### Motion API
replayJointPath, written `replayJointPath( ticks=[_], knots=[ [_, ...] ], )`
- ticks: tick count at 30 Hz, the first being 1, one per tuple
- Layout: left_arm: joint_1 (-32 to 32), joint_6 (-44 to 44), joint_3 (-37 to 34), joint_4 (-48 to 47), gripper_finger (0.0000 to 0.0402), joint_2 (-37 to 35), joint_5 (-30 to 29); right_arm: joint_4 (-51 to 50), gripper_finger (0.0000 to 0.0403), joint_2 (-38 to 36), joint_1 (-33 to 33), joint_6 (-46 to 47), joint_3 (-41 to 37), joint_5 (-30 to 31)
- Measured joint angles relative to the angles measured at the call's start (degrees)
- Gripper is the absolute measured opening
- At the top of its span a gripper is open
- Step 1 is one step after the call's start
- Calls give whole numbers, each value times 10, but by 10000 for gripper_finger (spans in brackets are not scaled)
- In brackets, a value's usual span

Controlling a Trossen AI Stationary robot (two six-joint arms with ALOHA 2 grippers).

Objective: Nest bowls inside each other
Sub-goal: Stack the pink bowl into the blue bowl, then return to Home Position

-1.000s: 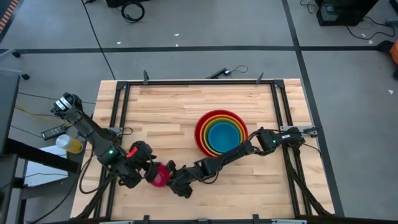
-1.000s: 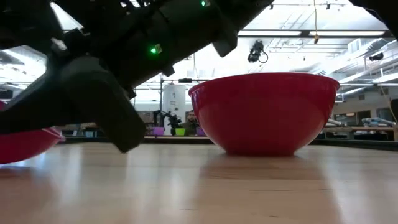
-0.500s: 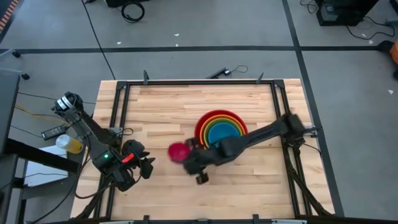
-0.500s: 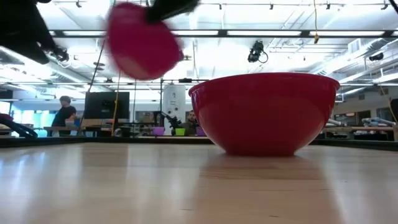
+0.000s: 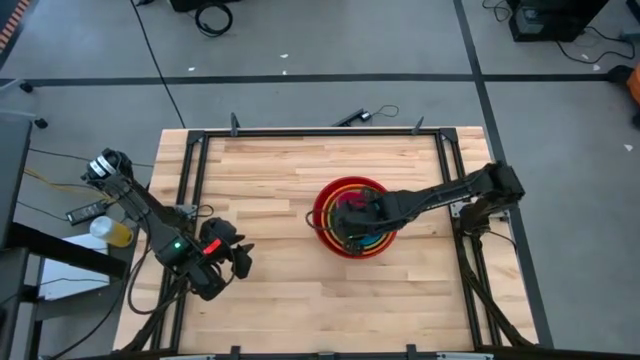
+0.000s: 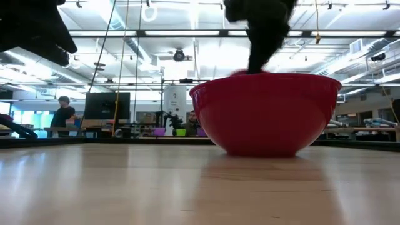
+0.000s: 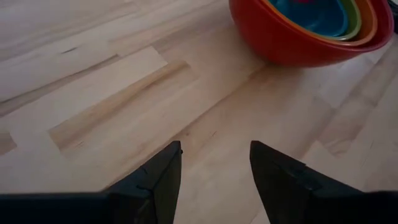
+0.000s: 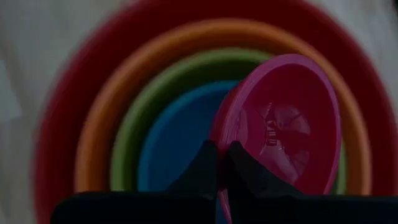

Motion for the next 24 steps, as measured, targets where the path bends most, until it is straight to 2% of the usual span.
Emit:
replayJointPath(
  ticks=[4, 7, 10, 18, 21, 24],
  knots=[
    [-7, 1, 0, 0, 192, 0, 0, 55, 17, -21, 0, 38, -57, -22],
    [-6, 2, 0, 0, 192, 0, 0, 68, 25, -21, 1, 57, -72, -59],
    [-6, 2, 0, -1, 192, 0, 0, 67, 66, -19, 2, 83, -78, -65],
    [-6, -9, 0, -1, 192, 0, 0, 50, 219, -54, -5, 120, -42, -80],
    [-6, -18, 0, 18, 192, 0, -11, 57, 245, -95, -7, 134, -20, -77],
    [-6, 24, 0, 64, 191, -10, -59, 88, 246, -156, -8, 135, -14, -40]
  ],
)
